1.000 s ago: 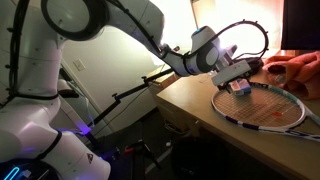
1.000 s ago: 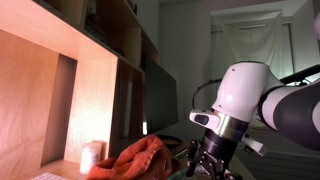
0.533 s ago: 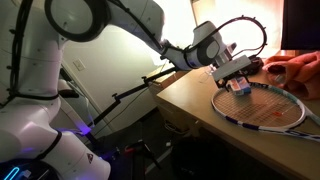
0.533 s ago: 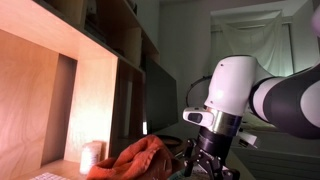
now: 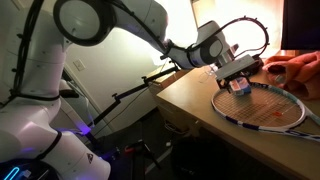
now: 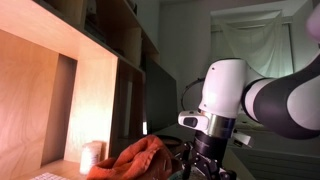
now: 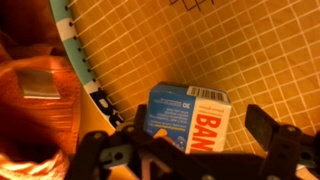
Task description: Drop the box on the racket onto the floor
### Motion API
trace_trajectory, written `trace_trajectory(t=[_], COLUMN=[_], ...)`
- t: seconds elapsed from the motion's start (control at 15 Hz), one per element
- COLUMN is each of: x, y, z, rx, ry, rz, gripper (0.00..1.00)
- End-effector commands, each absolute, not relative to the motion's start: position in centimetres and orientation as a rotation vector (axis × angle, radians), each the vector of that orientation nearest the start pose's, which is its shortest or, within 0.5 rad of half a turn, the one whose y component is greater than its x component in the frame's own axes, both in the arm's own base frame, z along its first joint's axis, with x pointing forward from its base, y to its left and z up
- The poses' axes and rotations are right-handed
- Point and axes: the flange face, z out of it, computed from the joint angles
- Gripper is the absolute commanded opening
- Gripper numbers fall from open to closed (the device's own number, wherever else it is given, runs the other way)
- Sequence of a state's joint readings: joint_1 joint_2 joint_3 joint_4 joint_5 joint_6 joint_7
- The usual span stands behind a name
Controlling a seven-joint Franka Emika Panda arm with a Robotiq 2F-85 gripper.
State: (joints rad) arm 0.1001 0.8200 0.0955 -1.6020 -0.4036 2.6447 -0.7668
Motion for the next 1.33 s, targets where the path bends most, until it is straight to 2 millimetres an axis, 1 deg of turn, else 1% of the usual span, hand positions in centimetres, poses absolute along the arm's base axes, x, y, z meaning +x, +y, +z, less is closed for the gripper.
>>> trace_trajectory(t=[0.0,0.13,0.2,0.27,0.33,0.6,0.93,1.0,1.13,1.27], x=[70.8,71.0,71.1,71.2,71.3,71.7,71.8,71.8,71.7,71.6], y=[13.7,13.7,13.7,13.7,13.7,13.5,13.4,13.4,13.2,12.9], z=[16.8,16.5,16.5,16.5,16.5,17.0,17.4,17.5,17.9,18.5], rx=[-2.685,-2.679,-2.683,-2.681,-2.682,-2.690,-2.708,-2.714,-2.739,-2.796], ry=[-1.998,-2.007,-2.012,-2.016,-2.016,-2.019,-2.014,-2.013,-2.007,-1.986], rz=[-0.239,-0.223,-0.217,-0.212,-0.215,-0.231,-0.245,-0.249,-0.253,-0.261], gripper=[1.00,0.99,0.74,0.74,0.72,0.42,0.10,0.06,0.09,0.04])
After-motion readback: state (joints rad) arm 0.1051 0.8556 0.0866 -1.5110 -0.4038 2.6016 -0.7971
